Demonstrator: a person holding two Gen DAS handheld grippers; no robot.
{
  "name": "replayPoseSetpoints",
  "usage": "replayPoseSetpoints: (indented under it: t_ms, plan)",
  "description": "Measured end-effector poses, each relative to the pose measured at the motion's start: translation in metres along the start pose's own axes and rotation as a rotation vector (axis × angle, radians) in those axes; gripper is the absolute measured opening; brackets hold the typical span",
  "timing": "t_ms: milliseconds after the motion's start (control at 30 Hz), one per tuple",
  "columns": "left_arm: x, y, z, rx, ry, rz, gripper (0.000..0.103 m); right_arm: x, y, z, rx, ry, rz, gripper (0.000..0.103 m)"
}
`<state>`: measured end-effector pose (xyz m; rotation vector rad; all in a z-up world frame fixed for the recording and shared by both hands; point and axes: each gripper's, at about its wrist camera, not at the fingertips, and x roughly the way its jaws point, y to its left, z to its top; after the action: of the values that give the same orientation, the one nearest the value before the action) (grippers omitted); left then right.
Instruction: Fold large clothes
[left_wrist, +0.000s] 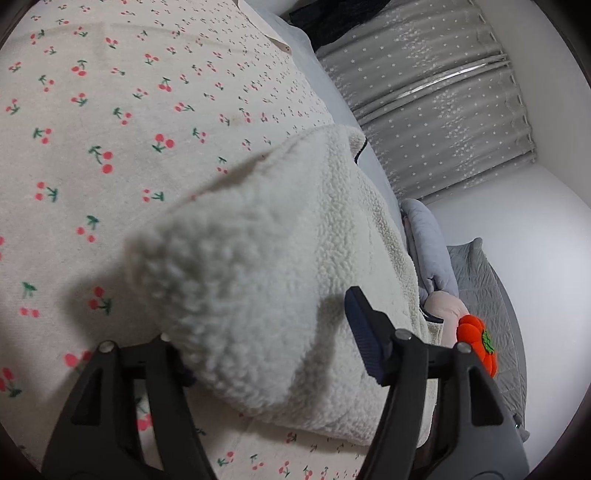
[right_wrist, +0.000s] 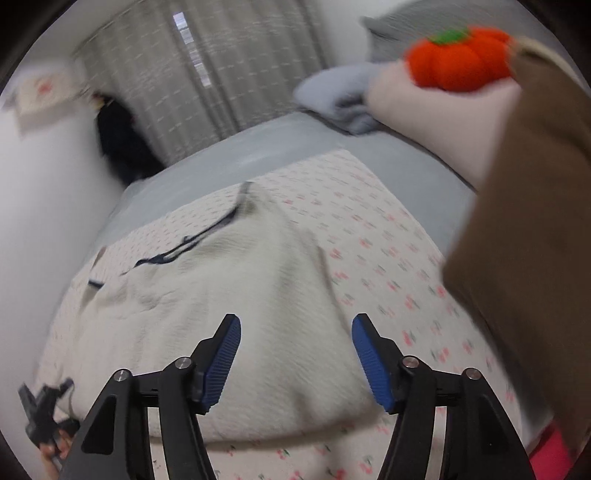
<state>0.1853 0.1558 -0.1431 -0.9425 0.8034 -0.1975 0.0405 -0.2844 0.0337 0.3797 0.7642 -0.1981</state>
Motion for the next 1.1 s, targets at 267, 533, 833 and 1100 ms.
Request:
replayPoseSetpoints:
  t_ms: [267, 533, 833, 1100]
  plan:
    - [0.002, 0.005, -0.002, 0.008, -0.028, -0.032, 0.066, 0.132, 0.099, 0.049, -0.297, 0.122, 0.065, 0.068]
    - [0.009, 0.001, -0.005, 0.073, -0.056, -0.027, 0.061, 0.240, 0.117, 0.063, -0.324, 0.248, -0.024, 0.055]
    - [0.009, 0.005, -0.007, 0.105, -0.091, -0.019, 0.056, 0.232, 0.103, 0.070, -0.235, 0.118, -0.060, 0.003]
    - [0.006, 0.014, 0.005, -0.013, -0.074, -0.042, 0.053, 0.172, 0.100, 0.059, -0.165, 0.086, 0.026, 0.030]
